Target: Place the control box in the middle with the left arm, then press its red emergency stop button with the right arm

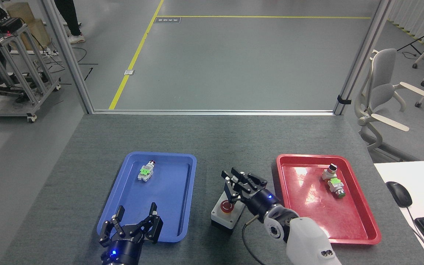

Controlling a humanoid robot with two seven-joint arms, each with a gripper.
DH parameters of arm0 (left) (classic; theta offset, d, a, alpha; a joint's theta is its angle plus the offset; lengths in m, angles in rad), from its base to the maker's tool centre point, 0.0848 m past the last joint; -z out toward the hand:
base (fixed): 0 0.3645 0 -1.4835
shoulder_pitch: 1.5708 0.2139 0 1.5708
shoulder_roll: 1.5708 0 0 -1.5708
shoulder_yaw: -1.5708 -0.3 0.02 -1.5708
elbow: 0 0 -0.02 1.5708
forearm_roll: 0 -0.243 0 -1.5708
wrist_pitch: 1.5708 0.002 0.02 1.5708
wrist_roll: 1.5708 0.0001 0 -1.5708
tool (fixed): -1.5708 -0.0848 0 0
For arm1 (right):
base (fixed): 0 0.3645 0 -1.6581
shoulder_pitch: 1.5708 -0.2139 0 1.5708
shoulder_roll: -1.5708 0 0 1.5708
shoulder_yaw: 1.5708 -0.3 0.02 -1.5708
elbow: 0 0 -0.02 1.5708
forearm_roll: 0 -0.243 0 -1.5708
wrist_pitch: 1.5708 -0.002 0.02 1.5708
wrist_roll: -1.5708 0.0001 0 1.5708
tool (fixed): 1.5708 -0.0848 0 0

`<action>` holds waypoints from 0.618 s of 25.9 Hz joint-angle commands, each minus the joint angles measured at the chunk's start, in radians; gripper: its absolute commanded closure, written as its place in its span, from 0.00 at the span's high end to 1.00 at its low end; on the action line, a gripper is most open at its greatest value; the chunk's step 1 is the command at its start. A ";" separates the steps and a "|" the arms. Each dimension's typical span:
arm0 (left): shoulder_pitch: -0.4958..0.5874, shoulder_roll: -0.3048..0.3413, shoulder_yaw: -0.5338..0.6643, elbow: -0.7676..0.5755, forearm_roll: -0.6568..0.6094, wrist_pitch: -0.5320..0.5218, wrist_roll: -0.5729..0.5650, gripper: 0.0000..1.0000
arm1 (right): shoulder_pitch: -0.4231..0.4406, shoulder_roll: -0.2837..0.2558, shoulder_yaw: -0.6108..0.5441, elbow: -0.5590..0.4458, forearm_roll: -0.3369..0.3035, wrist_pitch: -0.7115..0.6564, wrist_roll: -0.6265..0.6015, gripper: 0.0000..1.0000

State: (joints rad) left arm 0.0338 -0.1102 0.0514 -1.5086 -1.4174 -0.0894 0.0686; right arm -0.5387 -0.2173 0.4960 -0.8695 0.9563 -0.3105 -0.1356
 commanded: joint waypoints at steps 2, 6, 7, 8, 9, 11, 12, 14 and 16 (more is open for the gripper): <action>0.000 0.001 -0.001 0.002 0.000 -0.006 -0.006 1.00 | 0.005 -0.097 -0.137 -0.056 -0.010 0.163 -0.001 1.00; 0.000 0.004 -0.001 0.002 0.000 -0.007 -0.006 1.00 | 0.062 -0.211 -0.249 -0.066 -0.008 0.195 -0.001 1.00; -0.002 0.006 -0.001 0.002 0.005 -0.007 -0.004 1.00 | 0.098 -0.224 -0.297 -0.074 -0.007 0.185 -0.001 1.00; -0.002 0.006 -0.001 0.001 0.006 -0.007 -0.003 1.00 | 0.132 -0.235 -0.343 -0.097 -0.007 0.165 -0.001 1.00; 0.000 0.006 -0.001 0.001 0.011 -0.007 0.005 1.00 | 0.172 -0.247 -0.398 -0.123 -0.005 0.137 -0.002 1.00; -0.002 0.004 -0.001 0.001 0.012 -0.007 0.007 1.00 | 0.272 -0.260 -0.514 -0.164 -0.007 0.061 -0.004 1.00; 0.000 0.004 -0.001 0.001 0.012 -0.007 0.007 1.00 | 0.318 -0.260 -0.574 -0.189 -0.007 0.010 -0.007 1.00; 0.000 0.004 -0.001 0.001 0.012 -0.007 0.007 1.00 | 0.385 -0.255 -0.677 -0.221 -0.007 -0.090 -0.028 1.00; 0.000 0.004 -0.001 0.001 0.012 -0.007 0.007 1.00 | 0.445 -0.249 -0.743 -0.240 -0.007 -0.163 -0.059 1.00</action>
State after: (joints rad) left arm 0.0335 -0.1059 0.0507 -1.5078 -1.4058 -0.0965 0.0734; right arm -0.1925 -0.4689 -0.1252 -1.0700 0.9495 -0.3595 -0.1618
